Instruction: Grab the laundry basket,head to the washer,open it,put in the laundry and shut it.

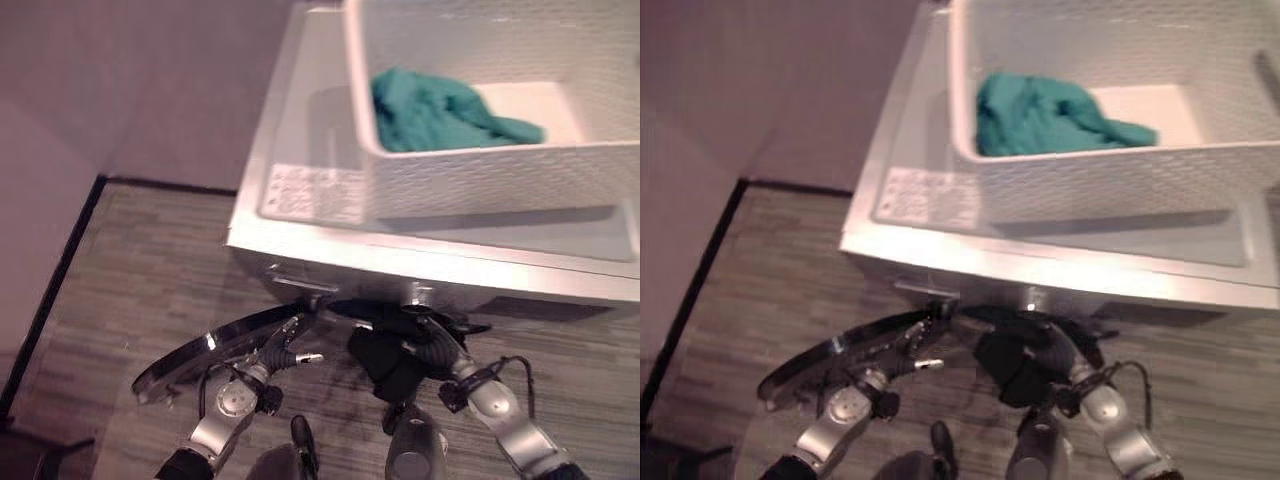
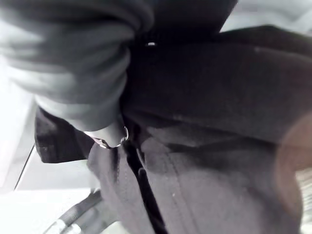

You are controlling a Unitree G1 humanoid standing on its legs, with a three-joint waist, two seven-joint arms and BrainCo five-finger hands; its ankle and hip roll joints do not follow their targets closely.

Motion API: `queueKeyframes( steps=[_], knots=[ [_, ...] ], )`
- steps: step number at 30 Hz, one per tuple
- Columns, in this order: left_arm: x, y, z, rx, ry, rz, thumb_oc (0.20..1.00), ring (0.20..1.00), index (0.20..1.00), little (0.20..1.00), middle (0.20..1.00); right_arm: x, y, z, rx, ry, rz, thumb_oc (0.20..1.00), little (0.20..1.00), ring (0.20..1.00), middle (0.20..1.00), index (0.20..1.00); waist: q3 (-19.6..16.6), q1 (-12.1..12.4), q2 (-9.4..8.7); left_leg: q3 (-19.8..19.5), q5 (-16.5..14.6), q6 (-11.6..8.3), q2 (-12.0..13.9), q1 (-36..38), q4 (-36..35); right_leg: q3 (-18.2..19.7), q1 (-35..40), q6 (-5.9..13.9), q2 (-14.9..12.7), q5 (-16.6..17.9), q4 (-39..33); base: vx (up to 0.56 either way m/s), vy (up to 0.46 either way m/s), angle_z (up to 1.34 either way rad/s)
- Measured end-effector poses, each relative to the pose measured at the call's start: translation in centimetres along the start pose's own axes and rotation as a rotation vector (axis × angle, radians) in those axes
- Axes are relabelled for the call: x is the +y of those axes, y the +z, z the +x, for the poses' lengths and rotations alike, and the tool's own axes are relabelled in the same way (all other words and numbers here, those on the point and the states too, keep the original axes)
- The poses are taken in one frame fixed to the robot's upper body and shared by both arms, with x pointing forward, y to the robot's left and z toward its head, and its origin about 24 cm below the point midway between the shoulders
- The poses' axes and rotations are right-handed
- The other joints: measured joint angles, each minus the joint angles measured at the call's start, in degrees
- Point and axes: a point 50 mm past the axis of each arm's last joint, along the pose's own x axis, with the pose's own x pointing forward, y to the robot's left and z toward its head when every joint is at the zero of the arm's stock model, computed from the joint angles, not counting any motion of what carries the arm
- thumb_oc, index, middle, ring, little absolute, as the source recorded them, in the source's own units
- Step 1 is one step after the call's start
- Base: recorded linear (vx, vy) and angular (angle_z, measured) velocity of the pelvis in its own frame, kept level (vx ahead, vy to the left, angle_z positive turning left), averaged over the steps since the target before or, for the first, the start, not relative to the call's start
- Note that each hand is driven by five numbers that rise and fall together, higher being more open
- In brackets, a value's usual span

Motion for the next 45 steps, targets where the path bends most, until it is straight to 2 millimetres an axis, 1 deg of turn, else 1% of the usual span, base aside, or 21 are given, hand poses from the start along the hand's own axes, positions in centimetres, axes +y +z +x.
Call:
queueKeyframes(
  steps=[2,3,6,7,10,12,14,16,19,21,22,25,26,27,28,30,34,37,40,43,45],
  knots=[
    [0.1,-0.9,-0.5,0.033,0.009,-0.008,1.0,1.0,1.0,1.0,1.0,0.1,-0.2,0.0,0.007,0.002,0.006,0.2,0.2,0.2,0.2,0.2,-0.5,0.7,0.5,0.4,-0.2,0.19,0.2,0.6,-0.1,0.2,0.4,-0.19,0.4,0.5,-0.3,-0.01,0.006,-0.16],
    [0.1,-1.5,-1.0,0.052,0.007,-0.002,1.0,1.0,1.0,1.0,1.0,0.3,0.0,0.3,0.001,0.013,0.004,0.2,0.2,0.2,0.2,0.2,-0.6,1.3,0.5,1.0,-0.2,0.19,0.9,1.0,-0.2,1.0,1.1,-0.68,2.1,1.1,-1.8,-0.03,0.01,-0.37],
    [-0.3,-1.0,-0.6,0.033,-0.012,0.007,1.0,1.0,1.0,1.0,1.0,0.4,-0.1,0.3,0.005,0.014,0.004,0.2,0.2,0.2,0.2,0.2,-0.6,1.1,0.11,1.0,-0.2,0.22,1.4,0.9,-0.2,1.2,1.0,-0.98,2.8,1.3,-2.1,-0.05,-0.012,-0.14],
    [-0.6,-0.1,0.0,0.004,-0.03,0.026,1.0,1.0,1.0,1.0,1.0,0.5,0.0,0.3,0.005,0.015,0.005,0.2,0.2,0.2,0.2,0.2,-0.6,0.6,-0.03,0.8,-0.2,0.24,1.5,0.3,0.2,1.1,0.7,-0.99,2.6,1.2,-1.9,-0.1,-0.038,0.09],
    [-1.0,2.4,1.5,-0.08,-0.078,0.131,1.0,1.0,1.0,1.0,1.0,0.7,0.4,0.8,-0.011,0.022,0.004,0.2,0.2,0.2,0.2,0.2,-0.1,0.6,-0.66,0.4,-0.2,0.37,1.4,-2.2,1.2,0.4,-1.1,-1.25,2.0,1.2,-1.5,-0.12,-0.029,0.15],
    [-1.1,4.0,2.3,-0.13,-0.098,0.214,1.0,1.0,1.0,1.0,1.0,0.6,1.3,1.6,-0.046,0.021,0.001,0.2,0.2,0.2,0.2,0.2,2.3,0.5,-1.13,0.1,-0.3,0.4,1.3,-2.9,1.9,0.2,-1.3,-1.49,1.8,1.3,-1.2,-0.13,-0.009,0.07],
    [-1.4,4.7,2.7,-0.152,-0.11,0.288,1.0,1.0,1.0,1.0,1.0,0.7,2.3,2.3,-0.081,0.016,-0.007,0.2,0.2,0.2,0.2,0.2,3.9,0.7,-1.64,0.4,-0.4,0.61,1.1,-3.5,2.0,0.8,-2.6,-1.56,1.5,1.1,-0.9,-0.13,-0.001,-0.06],
    [-1.9,6.1,3.5,-0.193,-0.145,0.415,1.0,1.0,1.0,1.0,1.0,0.6,3.9,3.7,-0.134,0.006,-0.013,0.2,0.2,0.2,0.2,0.2,7.2,0.7,-2.15,0.8,-0.4,0.74,0.7,-5.1,2.7,1.5,-4.4,-1.86,1.1,1.4,-0.5,-0.13,-0.014,-0.03],
    [-2.9,8.2,4.5,-0.266,-0.177,0.566,1.0,1.0,1.0,1.0,1.0,0.3,6.0,5.1,-0.202,-0.005,-0.035,0.2,0.2,0.2,0.2,0.2,11.5,0.7,-2.02,0.6,-0.6,1.06,0.4,-7.2,4.7,1.6,-6.0,-2.18,0.0,1.4,1.4,-0.09,0.007,0.08],
    [-3.1,8.8,5.0,-0.284,-0.169,0.608,1.0,1.0,1.0,1.0,1.0,0.0,6.9,5.5,-0.231,-0.024,-0.033,0.2,0.2,0.2,0.2,0.2,12.8,0.7,-1.87,0.5,-0.8,1.27,0.2,-7.9,5.6,1.7,-6.4,-2.48,-0.3,1.4,1.9,-0.1,0.039,0.03],
    [-3.1,9.3,5.2,-0.299,-0.163,0.631,1.0,1.0,1.0,1.0,1.0,-0.1,7.3,5.7,-0.244,-0.031,-0.03,0.2,0.2,0.2,0.2,0.2,13.2,0.8,-1.88,0.5,-0.9,1.42,0.1,-8.1,6.0,1.8,-6.6,-3.09,-0.5,1.8,2.1,-0.09,0.041,-0.03],
    [-3.1,10.6,5.6,-0.343,-0.16,0.74,1.0,1.0,1.0,1.0,1.0,-0.9,9.2,6.6,-0.299,-0.064,-0.012,0.2,0.2,0.2,0.2,0.2,13.4,1.4,-1.76,0.6,-1.0,1.6,-0.6,-9.9,7.3,2.1,-8.3,-3.56,-1.6,2.1,3.2,-0.07,0.043,0.04],
    [-3.0,10.9,5.7,-0.359,-0.151,0.768,1.0,1.0,1.0,1.0,1.0,-1.1,9.7,6.7,-0.316,-0.073,-0.002,0.2,0.2,0.2,0.2,0.2,13.5,2.0,-1.77,0.6,-1.0,1.63,-0.9,-10.2,7.7,2.4,-8.8,-3.61,-2.2,2.1,3.8,-0.05,0.027,0.06],
    [-2.8,11.0,5.8,-0.366,-0.144,0.792,1.0,1.0,1.0,1.0,1.0,-1.2,10.3,6.9,-0.335,-0.072,0.008,0.2,0.2,0.2,0.2,0.2,13.5,2.5,-1.77,0.6,-1.2,1.95,-1.1,-10.6,8.3,2.8,-9.2,-3.63,-2.5,2.1,4.3,-0.07,0.035,0.07],
    [-2.4,10.9,5.8,-0.369,-0.136,0.833,1.0,1.0,1.0,1.0,1.0,-1.1,10.9,6.8,-0.358,-0.069,0.028,0.2,0.2,0.2,0.2,0.2,13.5,3.7,-1.82,0.6,-1.4,2.15,-1.7,-11.7,9.2,3.2,-10.2,-3.61,-3.4,2.1,5.0,-0.11,0.048,0.1],
    [-2.1,10.8,5.8,-0.376,-0.117,0.914,1.0,1.0,1.0,1.0,1.0,-0.9,12.0,6.9,-0.396,-0.072,0.087,0.2,0.2,0.2,0.2,0.2,13.4,4.2,-1.96,0.6,-2.0,2.77,-2.6,-14.7,11.7,3.5,-12.7,-3.73,-4.9,2.2,6.3,-0.09,0.046,0.12],
    [-2.3,11.1,6.1,-0.391,-0.112,0.97,1.0,1.0,1.0,1.0,1.0,-0.8,14.2,7.1,-0.467,-0.073,0.148,0.2,0.2,0.2,0.2,0.2,12.6,4.8,-2.85,1.0,-3.6,3.56,-2.8,-20.9,17.4,4.5,-16.7,-4.35,-5.2,4.3,5.7,-0.07,0.04,-0.03],
    [-2.4,11.8,6.3,-0.428,-0.082,1.021,1.0,1.0,1.0,1.0,1.0,-0.5,16.0,7.2,-0.521,-0.07,0.231,0.2,0.2,0.2,0.2,0.2,11.1,4.7,-3.57,1.3,-5.1,4.02,-2.2,-26.0,22.0,4.7,-19.7,-4.27,-5.3,4.8,4.9,-0.06,0.0,-0.05],
    [-1.9,12.2,6.4,-0.452,-0.027,1.055,1.0,1.0,1.0,1.0,1.0,0.3,16.4,6.9,-0.533,-0.038,0.304,0.2,0.2,0.2,0.2,0.2,10.6,4.9,-4.4,1.9,-5.4,4.26,-1.9,-27.5,23.7,4.3,-20.5,-4.02,-5.5,4.7,4.5,-0.03,-0.011,-0.05],
    [-1.2,11.6,6.6,-0.425,0.045,1.056,1.0,1.0,1.0,1.0,1.0,0.7,16.4,6.3,-0.543,-0.016,0.361,0.2,0.2,0.2,0.2,0.2,9.0,4.7,-4.51,2.7,-5.7,4.66,-1.1,-29.2,24.4,2.0,-21.9,-1.8,-6.5,3.1,5.4,-0.03,-0.02,-0.16],
    [-1.3,11.6,6.7,-0.417,0.078,1.028,1.0,1.0,1.0,1.0,1.0,1.0,16.2,6.1,-0.536,-0.008,0.393,0.2,0.2,0.2,0.2,0.2,8.9,4.1,-4.57,2.6,-6.1,5.0,-0.9,-29.7,25.4,1.8,-22.0,-1.8,-6.4,3.1,5.7,-0.04,-0.047,-0.05]
  ],
)
